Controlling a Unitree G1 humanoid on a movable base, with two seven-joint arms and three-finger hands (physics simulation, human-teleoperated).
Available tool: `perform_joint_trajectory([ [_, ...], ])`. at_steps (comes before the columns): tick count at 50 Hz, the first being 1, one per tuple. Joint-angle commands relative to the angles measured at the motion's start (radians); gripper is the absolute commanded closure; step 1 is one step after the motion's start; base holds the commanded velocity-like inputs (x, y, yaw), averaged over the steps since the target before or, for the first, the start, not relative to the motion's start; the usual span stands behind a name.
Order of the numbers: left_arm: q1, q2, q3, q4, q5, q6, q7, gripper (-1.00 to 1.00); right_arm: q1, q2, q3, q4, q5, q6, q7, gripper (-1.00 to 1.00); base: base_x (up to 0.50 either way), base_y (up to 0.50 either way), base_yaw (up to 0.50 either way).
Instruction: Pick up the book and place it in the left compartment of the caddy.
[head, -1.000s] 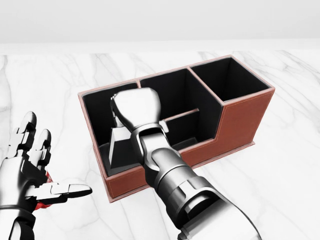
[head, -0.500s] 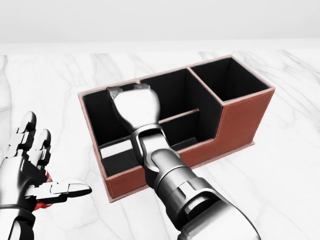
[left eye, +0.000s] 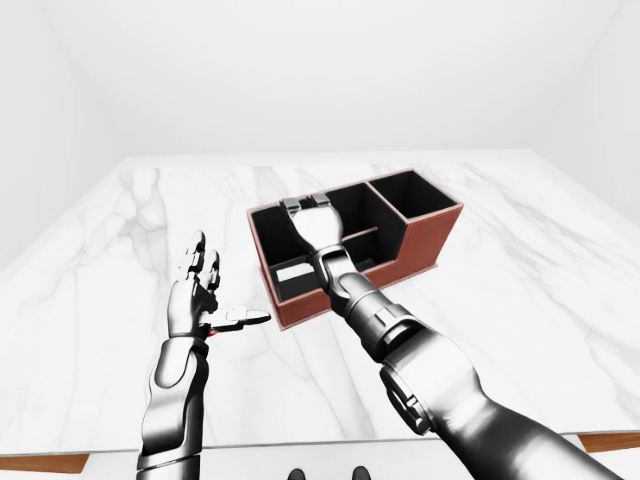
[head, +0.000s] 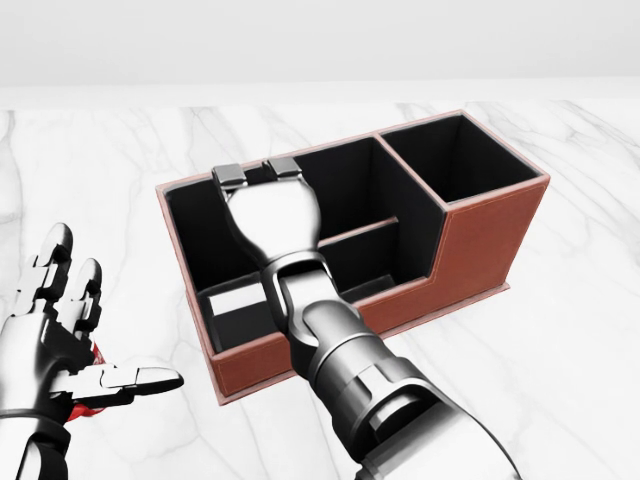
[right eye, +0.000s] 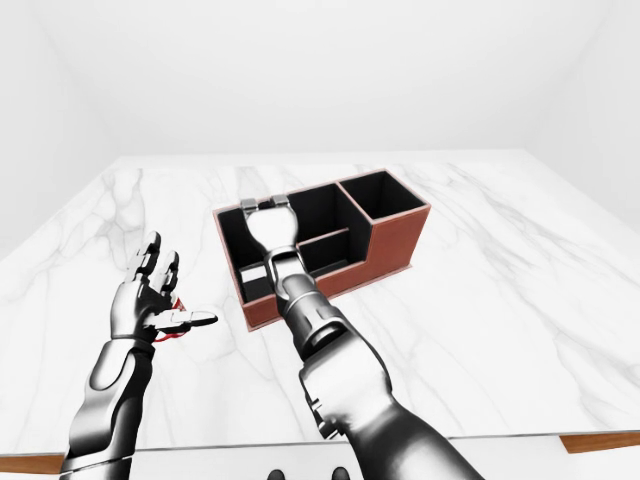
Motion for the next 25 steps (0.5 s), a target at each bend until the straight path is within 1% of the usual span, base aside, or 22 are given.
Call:
perform_joint_trajectory([
  [1,0.000,0.001,0.001,-0.002,-0.001,0.000,-0.001,-1.00,-0.002,0.002,-0.003,-0.008,0.008,0.000,0.000,-0.56,0.00,0.00,0.00],
  [2,-0.001,0.001,0.002,-0.001,-0.001,0.000,-0.001,-1.00,-0.004,0.001,-0.005,-0.012,0.013,0.000,0.000,-0.60,0.00,0.00,0.00],
  [3,-0.002,0.001,0.002,0.001,-0.001,0.000,-0.001,-1.00,-0.005,0.000,-0.011,-0.015,0.024,0.000,0.000,-0.69,0.00,0.00,0.00],
  [5,-0.001,0.001,0.002,-0.001,-0.001,0.000,0.000,-1.00,-0.003,-0.002,-0.031,-0.028,0.068,0.000,0.000,-1.00,0.00,0.00,0.00],
  [14,0.001,0.001,0.004,-0.008,-0.001,0.000,0.002,-1.00,0.016,-0.014,-0.005,-0.110,0.118,0.000,0.000,-1.00,0.00,0.00,0.00],
  [15,0.004,0.003,0.008,-0.017,-0.005,0.000,0.001,-1.00,0.042,-0.032,-0.014,-0.191,0.139,0.000,0.000,-1.00,0.00,0.00,0.00],
  [18,-0.002,0.003,0.010,-0.009,-0.005,0.000,0.003,-1.00,0.088,-0.056,-0.009,-0.304,0.155,0.000,0.000,-1.00,0.00,0.00,0.00],
  [21,0.012,0.002,0.011,-0.037,-0.007,0.000,0.004,-1.00,0.155,-0.084,-0.006,-0.466,0.162,0.000,0.088,-1.00,0.00,0.00,0.00],
  [25,0.006,0.001,0.013,-0.029,-0.004,0.000,0.007,-1.00,0.292,-0.112,-0.010,-0.797,0.156,0.000,0.251,-1.00,0.00,0.00,0.00],
])
